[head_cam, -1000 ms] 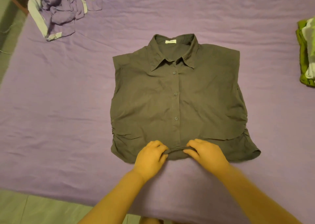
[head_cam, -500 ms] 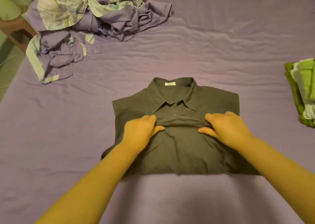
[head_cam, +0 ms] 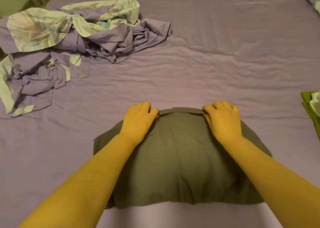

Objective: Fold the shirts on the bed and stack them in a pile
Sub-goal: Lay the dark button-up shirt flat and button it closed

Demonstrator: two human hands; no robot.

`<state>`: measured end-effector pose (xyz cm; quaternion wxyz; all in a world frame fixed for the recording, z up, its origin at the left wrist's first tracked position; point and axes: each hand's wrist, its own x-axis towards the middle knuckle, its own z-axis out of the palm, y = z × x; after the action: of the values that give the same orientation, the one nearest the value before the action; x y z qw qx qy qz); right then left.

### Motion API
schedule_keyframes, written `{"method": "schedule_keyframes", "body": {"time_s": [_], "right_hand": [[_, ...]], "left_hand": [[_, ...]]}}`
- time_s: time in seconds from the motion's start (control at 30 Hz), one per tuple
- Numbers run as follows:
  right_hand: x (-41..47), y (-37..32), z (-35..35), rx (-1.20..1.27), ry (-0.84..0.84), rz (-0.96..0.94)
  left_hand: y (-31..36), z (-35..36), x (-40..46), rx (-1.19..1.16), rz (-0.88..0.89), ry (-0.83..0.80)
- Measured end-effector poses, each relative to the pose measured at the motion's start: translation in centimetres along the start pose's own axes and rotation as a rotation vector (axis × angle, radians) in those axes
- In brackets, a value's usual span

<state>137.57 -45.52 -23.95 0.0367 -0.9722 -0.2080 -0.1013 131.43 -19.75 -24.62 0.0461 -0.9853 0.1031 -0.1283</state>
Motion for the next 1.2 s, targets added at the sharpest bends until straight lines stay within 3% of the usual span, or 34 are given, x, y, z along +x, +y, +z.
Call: {"method": "schedule_keyframes", "body": {"time_s": [0.1,0.17,0.27,0.33,0.47,0.6,0.77,0.87,0.93,1.07,1.1,1.2], "right_hand": [[1.1,-0.2,1.9,0.004,0.062,0.011],[1.1,-0.7,3.3,0.003,0.057,0.031],[-0.2,-1.8,3.8,0.068,0.033,0.094],[-2.4,-3.2,3.4,0.07,-0.008,0.038],[-7.2,-4.9,3.8,-0.004,-0.212,-0.118],[-7.3,-3.2,5.7,-0.016,-0.394,-0.077],[-5.4,-2.9,6.2,0.1,-0.486,0.015],[-3.4,-2.9,4.7,0.079,-0.669,0.037],[-2.9,-4.0,3.3,0.0,-0.693,0.041],[-6.5,-8.9,1.3,0.061,-0.324,-0.014],[-8.1,-10.3,1.1,0.129,-0.309,-0.036],[-13.4,-12.5,2.3,0.132,-0.46,-0.177]], "left_hand": [[-0.3,2.3,1.0,0.011,-0.009,-0.007],[0.3,3.5,1.2,0.019,-0.11,-0.031],[3.3,2.8,-0.2,-0.105,-0.223,0.036],[6.1,1.6,-2.4,-0.211,-0.218,0.04],[8.4,1.8,-6.5,-0.164,-0.176,-0.218],[5.5,4.3,-6.9,-0.069,-0.113,-0.362],[4.1,5.7,-5.9,-0.185,-0.12,-0.518],[4.3,4.3,-5.4,-0.182,-0.131,-0.614],[4.4,2.4,-5.9,-0.15,-0.15,-0.597],[4.1,-0.5,-10.0,-0.088,-0.248,-0.352],[3.9,-0.9,-11.4,-0.071,-0.282,-0.297],[3.3,-2.0,-15.6,-0.069,-0.373,-0.327]]}}
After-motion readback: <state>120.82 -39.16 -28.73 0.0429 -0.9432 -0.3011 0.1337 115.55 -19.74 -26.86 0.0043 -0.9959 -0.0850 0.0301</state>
